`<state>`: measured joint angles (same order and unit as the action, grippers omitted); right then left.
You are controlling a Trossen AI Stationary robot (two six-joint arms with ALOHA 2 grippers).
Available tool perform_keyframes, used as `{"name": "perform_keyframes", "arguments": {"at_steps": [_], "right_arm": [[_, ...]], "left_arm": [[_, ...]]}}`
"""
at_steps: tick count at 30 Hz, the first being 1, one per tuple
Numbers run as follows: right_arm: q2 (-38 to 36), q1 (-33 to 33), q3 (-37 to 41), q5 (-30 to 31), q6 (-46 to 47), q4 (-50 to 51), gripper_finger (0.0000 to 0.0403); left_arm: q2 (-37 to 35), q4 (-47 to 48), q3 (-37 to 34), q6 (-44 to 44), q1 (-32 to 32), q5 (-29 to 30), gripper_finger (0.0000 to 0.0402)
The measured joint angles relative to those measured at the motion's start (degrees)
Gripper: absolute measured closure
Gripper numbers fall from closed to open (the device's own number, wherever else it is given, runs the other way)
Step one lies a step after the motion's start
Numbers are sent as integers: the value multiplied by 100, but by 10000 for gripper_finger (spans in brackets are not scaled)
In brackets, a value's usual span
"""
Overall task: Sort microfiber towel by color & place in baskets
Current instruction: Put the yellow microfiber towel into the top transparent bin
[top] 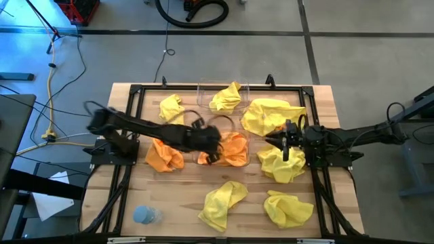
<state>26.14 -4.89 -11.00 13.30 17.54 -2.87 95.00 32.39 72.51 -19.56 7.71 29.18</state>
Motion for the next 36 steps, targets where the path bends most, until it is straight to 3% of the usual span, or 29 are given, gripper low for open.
{"name": "perform_keyframes", "arguments": {"at_steps": [3, 7, 12, 16, 24, 33, 36], "right_arm": [[129, -2, -503, -85, 43, 988, 304], [492, -2, -1621, -125, 290, 3221, 287], [1141, -2, -2845, -199, 828, 5223, 256], [1746, -2, -3318, -696, 1076, 6180, 228], [2945, -163, -3170, -1820, 838, 6492, 204], [4143, -510, -3157, -1783, 791, 5899, 204], [4458, -598, -3157, -1781, 793, 5741, 218]], "left_arm": [[-807, -1099, -1080, 217, -57, -43, 275], [-1805, -2008, -2120, 221, -109, -132, 275], [-2662, -2688, -2938, 402, -110, -145, 275], [-3039, -3029, -3342, 617, -110, -116, 275], [-3282, -3357, -3737, 665, -112, -27, 275], [-3281, -3360, -3818, 613, -110, -30, 275], [-3281, -3373, -3819, 481, -89, -268, 275]]}}
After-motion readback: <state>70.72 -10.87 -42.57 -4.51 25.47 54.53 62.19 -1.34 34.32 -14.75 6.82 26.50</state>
